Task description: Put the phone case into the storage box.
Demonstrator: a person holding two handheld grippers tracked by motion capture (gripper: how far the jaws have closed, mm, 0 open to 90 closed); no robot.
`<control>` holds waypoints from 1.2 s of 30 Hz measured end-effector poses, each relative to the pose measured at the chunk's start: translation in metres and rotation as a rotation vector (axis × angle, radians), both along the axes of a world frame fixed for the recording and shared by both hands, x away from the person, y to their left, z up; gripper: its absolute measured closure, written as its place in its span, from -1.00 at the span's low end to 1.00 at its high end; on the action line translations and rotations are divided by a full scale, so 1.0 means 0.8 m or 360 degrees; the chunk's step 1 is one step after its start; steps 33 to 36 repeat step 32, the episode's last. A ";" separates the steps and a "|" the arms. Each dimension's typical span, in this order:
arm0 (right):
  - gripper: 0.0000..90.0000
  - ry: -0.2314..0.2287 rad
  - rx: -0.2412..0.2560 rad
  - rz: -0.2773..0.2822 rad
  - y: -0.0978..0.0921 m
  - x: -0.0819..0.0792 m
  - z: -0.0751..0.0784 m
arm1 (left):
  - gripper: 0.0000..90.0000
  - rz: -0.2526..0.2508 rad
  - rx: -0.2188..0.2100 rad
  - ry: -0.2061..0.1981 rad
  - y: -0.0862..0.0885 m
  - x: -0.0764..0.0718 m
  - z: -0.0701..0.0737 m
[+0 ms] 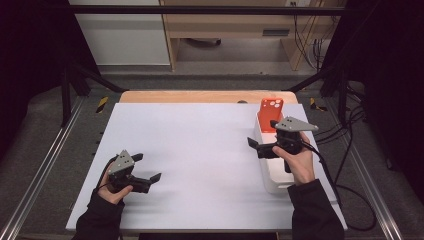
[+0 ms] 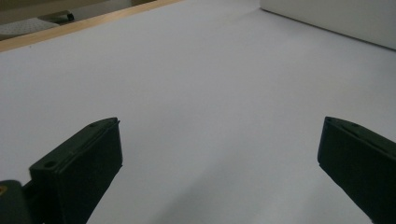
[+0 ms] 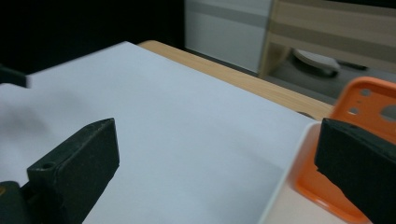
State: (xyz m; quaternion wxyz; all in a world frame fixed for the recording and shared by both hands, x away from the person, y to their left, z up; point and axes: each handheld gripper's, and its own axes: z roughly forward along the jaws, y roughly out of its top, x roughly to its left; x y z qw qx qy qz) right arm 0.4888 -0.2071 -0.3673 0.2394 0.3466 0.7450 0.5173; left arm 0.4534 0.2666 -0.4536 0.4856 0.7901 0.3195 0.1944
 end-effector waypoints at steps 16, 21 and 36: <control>-0.99 -0.0071 0.0097 0.0202 -0.057 -0.058 -0.043 | -1.00 -0.0045 -0.0043 -0.0038 -0.001 -0.007 0.007; -0.99 -0.0056 0.0119 0.0187 -0.072 -0.067 -0.049 | -1.00 -0.0051 -0.0051 -0.0046 -0.001 -0.008 0.008; -0.99 -0.0017 0.0124 0.0206 -0.087 -0.071 -0.066 | -1.00 -0.0057 -0.0088 -0.0075 0.001 -0.010 0.014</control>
